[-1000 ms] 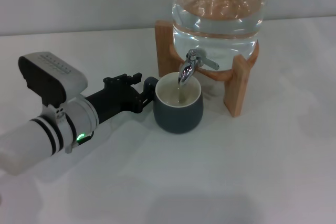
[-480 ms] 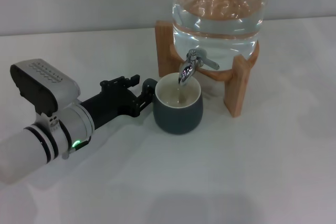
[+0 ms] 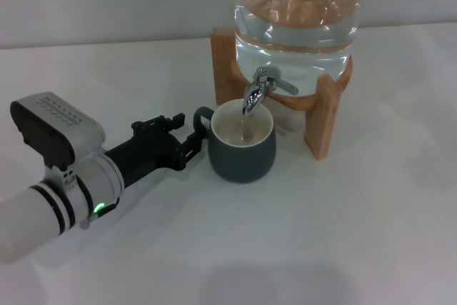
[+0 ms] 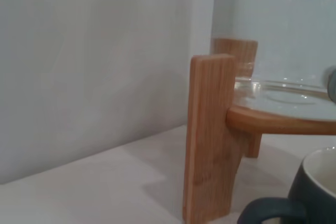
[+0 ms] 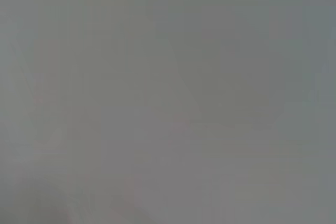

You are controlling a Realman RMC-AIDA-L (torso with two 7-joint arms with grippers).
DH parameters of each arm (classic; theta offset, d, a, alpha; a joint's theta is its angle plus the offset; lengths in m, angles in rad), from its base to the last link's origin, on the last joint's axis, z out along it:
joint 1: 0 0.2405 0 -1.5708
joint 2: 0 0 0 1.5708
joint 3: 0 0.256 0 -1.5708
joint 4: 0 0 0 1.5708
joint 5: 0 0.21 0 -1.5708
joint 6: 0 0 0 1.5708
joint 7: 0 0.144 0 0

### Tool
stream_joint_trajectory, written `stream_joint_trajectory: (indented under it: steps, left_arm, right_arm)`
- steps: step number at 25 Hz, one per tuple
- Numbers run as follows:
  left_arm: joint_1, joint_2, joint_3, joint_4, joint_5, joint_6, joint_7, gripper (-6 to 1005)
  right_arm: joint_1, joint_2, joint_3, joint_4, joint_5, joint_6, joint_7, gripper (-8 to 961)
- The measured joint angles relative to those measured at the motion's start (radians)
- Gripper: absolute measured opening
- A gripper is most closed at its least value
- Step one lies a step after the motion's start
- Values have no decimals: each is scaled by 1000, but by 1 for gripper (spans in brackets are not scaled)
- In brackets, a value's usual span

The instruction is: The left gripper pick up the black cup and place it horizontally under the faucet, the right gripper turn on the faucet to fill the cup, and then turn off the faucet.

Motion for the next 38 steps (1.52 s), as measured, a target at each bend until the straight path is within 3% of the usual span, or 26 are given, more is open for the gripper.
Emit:
stream_joint_trajectory:
  steps: [14, 29, 34, 38]
  left_arm:
    - [32, 5, -6, 3, -3, -40, -12, 464]
    - [93, 7, -6, 70, -12, -232, -6, 463]
    - [133, 7, -7, 113, -16, -357, -7, 463]
    - [185, 13, -8, 178, -43, -554, -38, 462]
  right_arm:
    - [-6, -6, 12, 2, 0, -4, 1, 839]
    - [-14, -10, 12, 10, 0, -11, 0, 839]
    - [-15, -12, 12, 14, 0, -14, 0, 839]
    - [-23, -19, 12, 14, 0, -12, 4, 839]
